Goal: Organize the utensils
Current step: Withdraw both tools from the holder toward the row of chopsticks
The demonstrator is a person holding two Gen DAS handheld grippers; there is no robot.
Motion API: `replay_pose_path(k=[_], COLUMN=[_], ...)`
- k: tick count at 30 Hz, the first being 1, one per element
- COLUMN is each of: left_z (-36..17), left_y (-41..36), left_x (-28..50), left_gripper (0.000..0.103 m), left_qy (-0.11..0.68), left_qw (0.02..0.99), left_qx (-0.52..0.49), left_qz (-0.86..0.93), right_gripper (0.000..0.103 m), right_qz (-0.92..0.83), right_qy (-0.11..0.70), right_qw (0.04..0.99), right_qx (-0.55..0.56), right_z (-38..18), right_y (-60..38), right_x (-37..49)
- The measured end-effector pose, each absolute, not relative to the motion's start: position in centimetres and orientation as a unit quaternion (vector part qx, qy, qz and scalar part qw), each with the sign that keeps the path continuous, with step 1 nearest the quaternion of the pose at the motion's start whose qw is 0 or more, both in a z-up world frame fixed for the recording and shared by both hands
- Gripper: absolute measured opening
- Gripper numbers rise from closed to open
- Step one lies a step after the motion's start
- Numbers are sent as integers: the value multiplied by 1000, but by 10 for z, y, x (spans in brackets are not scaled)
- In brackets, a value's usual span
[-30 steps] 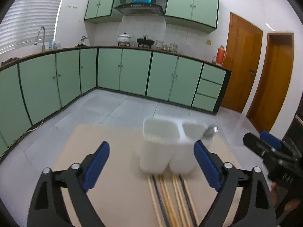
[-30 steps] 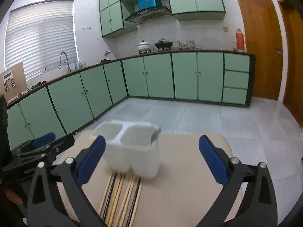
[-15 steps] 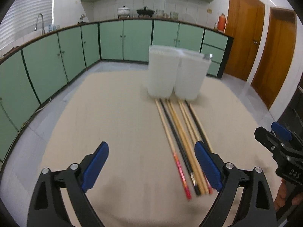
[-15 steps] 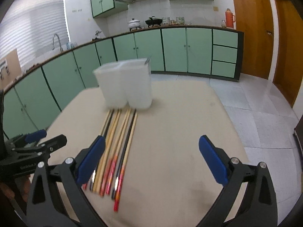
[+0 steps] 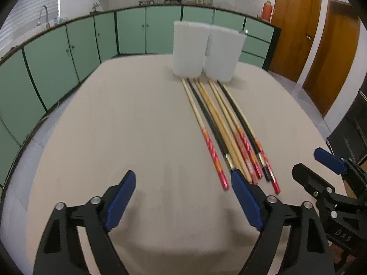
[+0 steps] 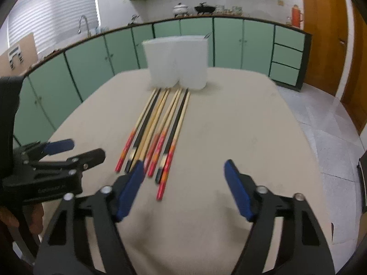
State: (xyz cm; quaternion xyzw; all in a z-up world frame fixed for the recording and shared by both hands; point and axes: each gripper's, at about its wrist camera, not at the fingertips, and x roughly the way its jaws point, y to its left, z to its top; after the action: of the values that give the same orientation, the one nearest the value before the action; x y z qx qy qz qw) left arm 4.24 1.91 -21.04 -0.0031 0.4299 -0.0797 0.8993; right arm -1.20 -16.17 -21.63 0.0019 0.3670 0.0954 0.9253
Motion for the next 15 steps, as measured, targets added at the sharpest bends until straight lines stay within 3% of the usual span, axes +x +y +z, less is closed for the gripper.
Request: replay_pose_path(k=[9,15], left_z=[-213,-217], left_y=[16,16], left_x=[28,20], left_gripper=[75,75], left_qy=[403,387], left_qw=[914,921], left_qx=[-10,-16], left_qz=[-46,-46], right_gripper=[53,31], right_qz=[84,80], right_qy=[372,381], right_qw=[924,921], right_qx=[35,20], right_z=[-230,-246], right_y=[-158,-147], right_x=[-23,-26])
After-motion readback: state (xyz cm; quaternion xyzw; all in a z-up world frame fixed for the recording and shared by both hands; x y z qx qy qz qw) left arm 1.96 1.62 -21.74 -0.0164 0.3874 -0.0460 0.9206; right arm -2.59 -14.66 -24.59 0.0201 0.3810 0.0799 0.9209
